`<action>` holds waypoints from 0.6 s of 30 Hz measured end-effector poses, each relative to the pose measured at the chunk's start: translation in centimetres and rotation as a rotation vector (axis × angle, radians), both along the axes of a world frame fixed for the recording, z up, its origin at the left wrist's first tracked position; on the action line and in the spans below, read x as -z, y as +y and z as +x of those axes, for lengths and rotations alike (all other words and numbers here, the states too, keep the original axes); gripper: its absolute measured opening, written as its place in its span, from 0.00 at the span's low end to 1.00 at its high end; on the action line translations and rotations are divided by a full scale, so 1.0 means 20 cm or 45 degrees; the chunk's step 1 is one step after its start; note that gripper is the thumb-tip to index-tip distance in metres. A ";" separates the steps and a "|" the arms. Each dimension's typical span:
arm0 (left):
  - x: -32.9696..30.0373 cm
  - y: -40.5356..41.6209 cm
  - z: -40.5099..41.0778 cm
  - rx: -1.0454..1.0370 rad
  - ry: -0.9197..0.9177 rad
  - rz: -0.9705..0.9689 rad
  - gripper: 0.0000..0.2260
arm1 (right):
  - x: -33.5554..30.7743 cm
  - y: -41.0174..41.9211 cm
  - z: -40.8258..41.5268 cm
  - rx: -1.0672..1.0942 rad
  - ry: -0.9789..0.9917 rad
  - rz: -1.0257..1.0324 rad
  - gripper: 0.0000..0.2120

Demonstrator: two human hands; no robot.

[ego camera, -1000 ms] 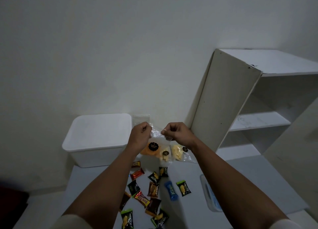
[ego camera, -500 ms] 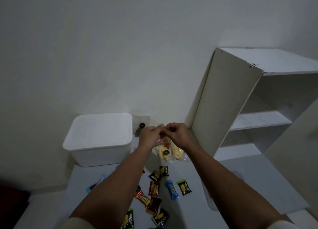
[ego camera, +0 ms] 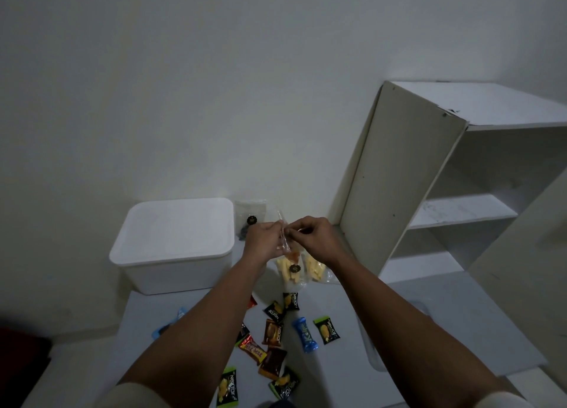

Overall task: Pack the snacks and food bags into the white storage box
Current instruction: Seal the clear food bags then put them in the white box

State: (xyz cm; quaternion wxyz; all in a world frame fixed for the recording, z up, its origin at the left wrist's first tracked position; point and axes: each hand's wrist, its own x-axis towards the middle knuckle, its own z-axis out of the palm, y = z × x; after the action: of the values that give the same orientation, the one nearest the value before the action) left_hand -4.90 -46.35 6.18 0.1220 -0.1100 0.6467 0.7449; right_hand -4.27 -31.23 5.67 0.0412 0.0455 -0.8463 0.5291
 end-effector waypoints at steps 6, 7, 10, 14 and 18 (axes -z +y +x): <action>-0.01 -0.03 0.00 0.147 0.059 -0.059 0.09 | -0.02 0.01 0.02 0.006 -0.060 -0.182 0.09; -0.01 -0.03 0.00 0.162 0.089 -0.082 0.08 | -0.03 0.01 0.02 0.010 -0.073 -0.208 0.09; -0.02 -0.03 0.00 0.161 0.192 -0.193 0.06 | -0.04 0.02 0.02 0.036 -0.122 -0.265 0.12; -0.01 -0.02 -0.01 0.157 0.358 -0.449 0.06 | -0.04 0.02 0.01 0.045 -0.168 -0.318 0.12; -0.03 -0.02 0.01 0.167 0.394 -0.509 0.06 | -0.05 0.04 0.00 -0.010 -0.204 -0.340 0.10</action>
State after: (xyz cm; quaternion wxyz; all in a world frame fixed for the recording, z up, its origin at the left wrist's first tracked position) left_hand -4.74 -46.76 6.80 0.0454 0.0254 0.7977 0.6009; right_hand -4.20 -30.44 6.60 -0.0228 0.0008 -0.7688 0.6391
